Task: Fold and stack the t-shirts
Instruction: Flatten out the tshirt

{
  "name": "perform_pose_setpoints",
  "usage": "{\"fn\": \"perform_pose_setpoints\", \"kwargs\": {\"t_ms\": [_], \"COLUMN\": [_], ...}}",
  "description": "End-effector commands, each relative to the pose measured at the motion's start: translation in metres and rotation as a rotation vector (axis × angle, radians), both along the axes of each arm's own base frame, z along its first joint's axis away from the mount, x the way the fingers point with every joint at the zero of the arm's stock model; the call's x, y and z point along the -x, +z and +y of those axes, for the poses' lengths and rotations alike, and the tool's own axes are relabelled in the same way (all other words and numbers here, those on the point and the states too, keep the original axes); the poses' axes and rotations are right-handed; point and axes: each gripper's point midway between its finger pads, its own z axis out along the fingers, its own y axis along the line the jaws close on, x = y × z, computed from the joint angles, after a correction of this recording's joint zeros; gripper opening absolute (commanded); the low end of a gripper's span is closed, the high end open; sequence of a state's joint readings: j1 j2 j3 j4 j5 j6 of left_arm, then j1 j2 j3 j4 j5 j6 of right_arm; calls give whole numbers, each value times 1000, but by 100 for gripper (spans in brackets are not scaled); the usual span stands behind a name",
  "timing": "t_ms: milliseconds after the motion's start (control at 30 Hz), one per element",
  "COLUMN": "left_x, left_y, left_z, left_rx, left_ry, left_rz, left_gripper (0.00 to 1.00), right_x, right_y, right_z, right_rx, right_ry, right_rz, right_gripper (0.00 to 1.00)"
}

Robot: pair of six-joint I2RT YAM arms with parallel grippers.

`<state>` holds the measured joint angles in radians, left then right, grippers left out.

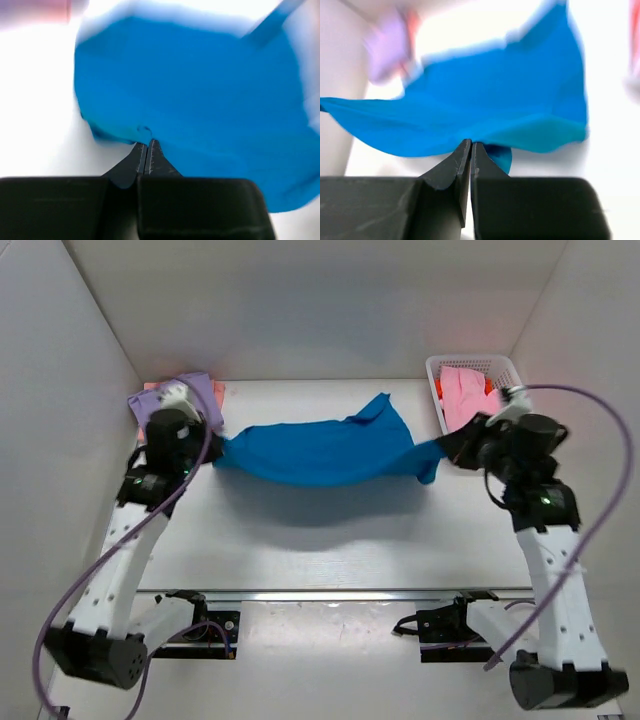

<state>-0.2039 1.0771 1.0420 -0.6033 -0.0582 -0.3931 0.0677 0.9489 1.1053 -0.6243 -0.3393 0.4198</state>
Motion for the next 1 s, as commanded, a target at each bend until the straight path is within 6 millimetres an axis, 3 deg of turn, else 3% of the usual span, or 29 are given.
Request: {"fn": "perform_pose_setpoints", "kwargs": {"t_ms": [0, 67, 100, 167, 200, 233, 267, 300, 333, 467, 533, 633, 700, 800, 833, 900, 967], "left_x": [13, 37, 44, 69, 77, 86, 94, 97, 104, 104, 93, 66, 41, 0, -7, -29, -44], "left_y": [148, 209, 223, 270, 279, 297, 312, 316, 330, 345, 335, 300, 268, 197, 189, 150, 128], "left_z": [5, 13, 17, 30, 31, 34, 35, 36, 37, 43, 41, 33, 32, 27, 25, 20, 16], "left_rx": [81, 122, 117, 128, 127, 130, 133, 129, 132, 91, 59, 24, 4, -17, -15, -18, -26], "left_ry": [10, 39, 50, 86, 84, 87, 84, 87, 88, 117, 116, 93, 84, 59, 56, 44, 32], "left_rz": [-392, -578, -623, -753, -776, -821, -853, -857, -888, -905, -877, -801, -729, -583, -577, -501, -460], "left_gripper": [0, 0, 0, 0, 0, 0, 0, 0, 0, 0, 0, 0, 0, 0, 0, 0, 0], "right_x": [13, 32, 39, 65, 79, 82, 92, 91, 104, 88, 65, 33, 5, -36, -52, -70, -90], "right_y": [97, 152, 169, 219, 240, 246, 264, 269, 285, 295, 283, 255, 226, 186, 170, 150, 140], "right_z": [-4, -13, -19, -24, -25, -24, -22, -22, -20, -16, -14, -13, -17, -15, -14, -12, -15], "right_rx": [-1, 10, 20, 48, 66, 67, 60, 64, 67, 67, 66, 50, 38, 52, 76, 99, 87], "right_ry": [39, 12, -17, -36, -47, -44, -36, -36, -27, 1, 20, 64, 86, 104, 101, 103, 98], "right_rz": [-309, -463, -516, -650, -707, -716, -753, -761, -798, -787, -729, -642, -556, -451, -407, -370, -360], "right_gripper": [0, 0, 0, 0, 0, 0, 0, 0, 0, 0, 0, 1, 0, 0, 0, 0, 0]}}
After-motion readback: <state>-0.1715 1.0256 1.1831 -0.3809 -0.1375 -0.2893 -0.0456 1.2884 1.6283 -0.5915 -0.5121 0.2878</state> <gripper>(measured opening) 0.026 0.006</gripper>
